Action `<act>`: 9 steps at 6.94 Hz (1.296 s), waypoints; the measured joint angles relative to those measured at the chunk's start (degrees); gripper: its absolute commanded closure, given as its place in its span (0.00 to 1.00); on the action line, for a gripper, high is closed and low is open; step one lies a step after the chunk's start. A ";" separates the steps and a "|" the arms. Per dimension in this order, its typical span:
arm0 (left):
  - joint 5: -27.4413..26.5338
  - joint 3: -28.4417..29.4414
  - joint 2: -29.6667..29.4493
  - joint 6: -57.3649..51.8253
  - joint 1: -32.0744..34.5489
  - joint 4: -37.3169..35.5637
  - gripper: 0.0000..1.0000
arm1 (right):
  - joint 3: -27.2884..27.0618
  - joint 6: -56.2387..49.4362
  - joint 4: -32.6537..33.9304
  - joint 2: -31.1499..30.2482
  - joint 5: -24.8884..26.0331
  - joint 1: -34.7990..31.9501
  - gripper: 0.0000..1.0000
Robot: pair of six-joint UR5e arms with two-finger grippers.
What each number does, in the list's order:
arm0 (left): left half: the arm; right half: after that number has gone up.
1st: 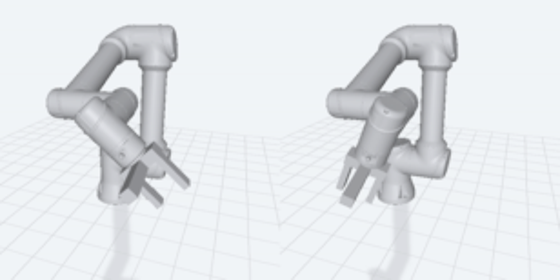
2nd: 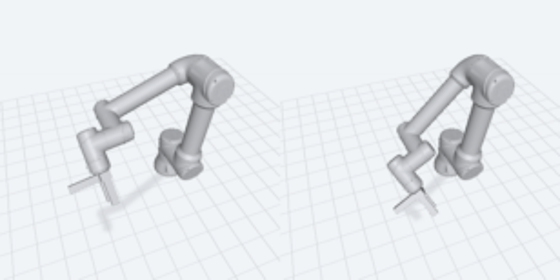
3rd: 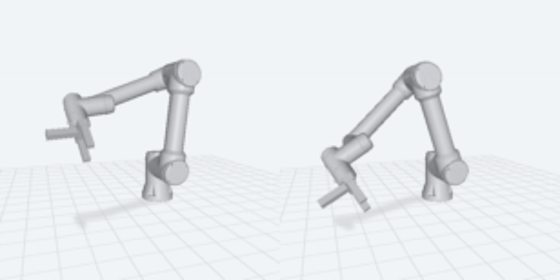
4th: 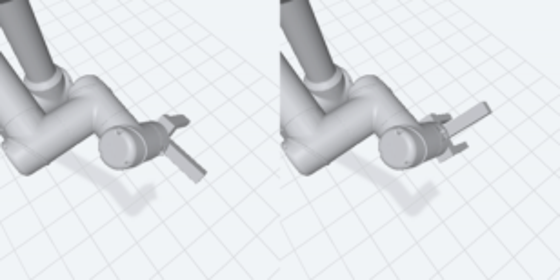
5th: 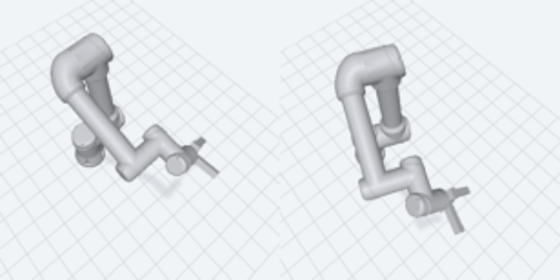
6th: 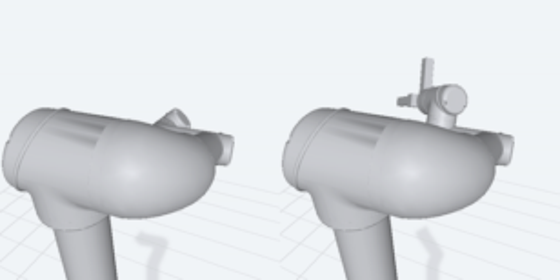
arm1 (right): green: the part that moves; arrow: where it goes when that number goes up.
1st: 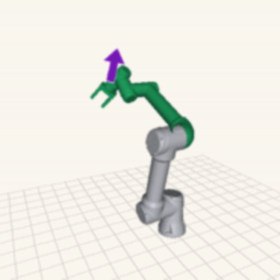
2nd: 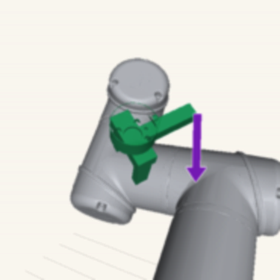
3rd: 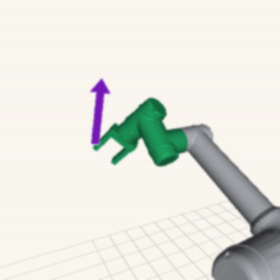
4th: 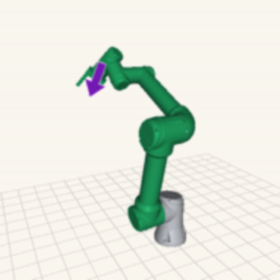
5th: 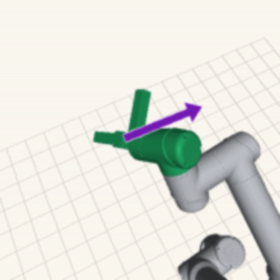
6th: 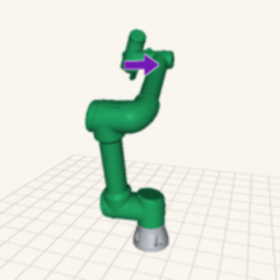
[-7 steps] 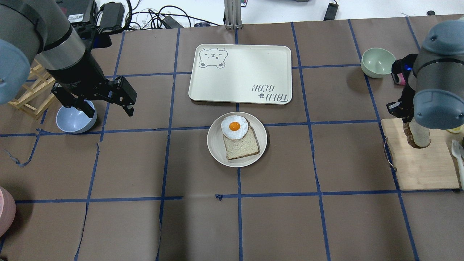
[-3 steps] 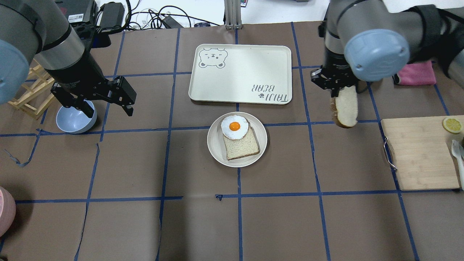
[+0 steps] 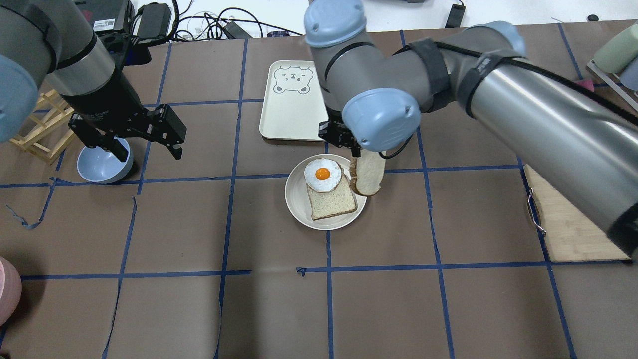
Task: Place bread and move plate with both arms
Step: 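Carry the bread with the right gripper over the egg plate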
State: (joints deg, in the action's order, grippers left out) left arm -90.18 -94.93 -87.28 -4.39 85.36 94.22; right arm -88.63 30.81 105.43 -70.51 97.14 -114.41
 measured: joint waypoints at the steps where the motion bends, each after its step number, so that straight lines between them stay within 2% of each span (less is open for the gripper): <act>1: 0.00 0.00 0.00 0.00 -0.02 0.00 0.00 | -0.07 1.36 3.18 1.77 -0.02 -2.42 1.00; 3: 0.00 0.00 0.00 0.00 -0.05 0.00 0.00 | -0.37 0.61 5.42 3.81 0.56 -3.97 1.00; 7: -0.08 -0.07 0.00 0.00 -0.09 0.07 0.00 | -0.72 -1.28 4.76 4.01 4.02 -4.54 1.00; 8: -0.08 -0.08 0.00 0.00 -0.08 0.08 0.00 | -1.37 -1.05 5.00 4.04 4.06 -4.56 0.70; 9: -0.09 -0.08 -0.01 -0.02 -0.08 0.08 0.00 | -1.99 -0.79 5.30 4.10 3.70 -4.58 0.15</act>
State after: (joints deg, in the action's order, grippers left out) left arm -90.26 -95.01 -87.29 -4.42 85.28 94.31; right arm -90.61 30.03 110.73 -66.41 100.84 -119.00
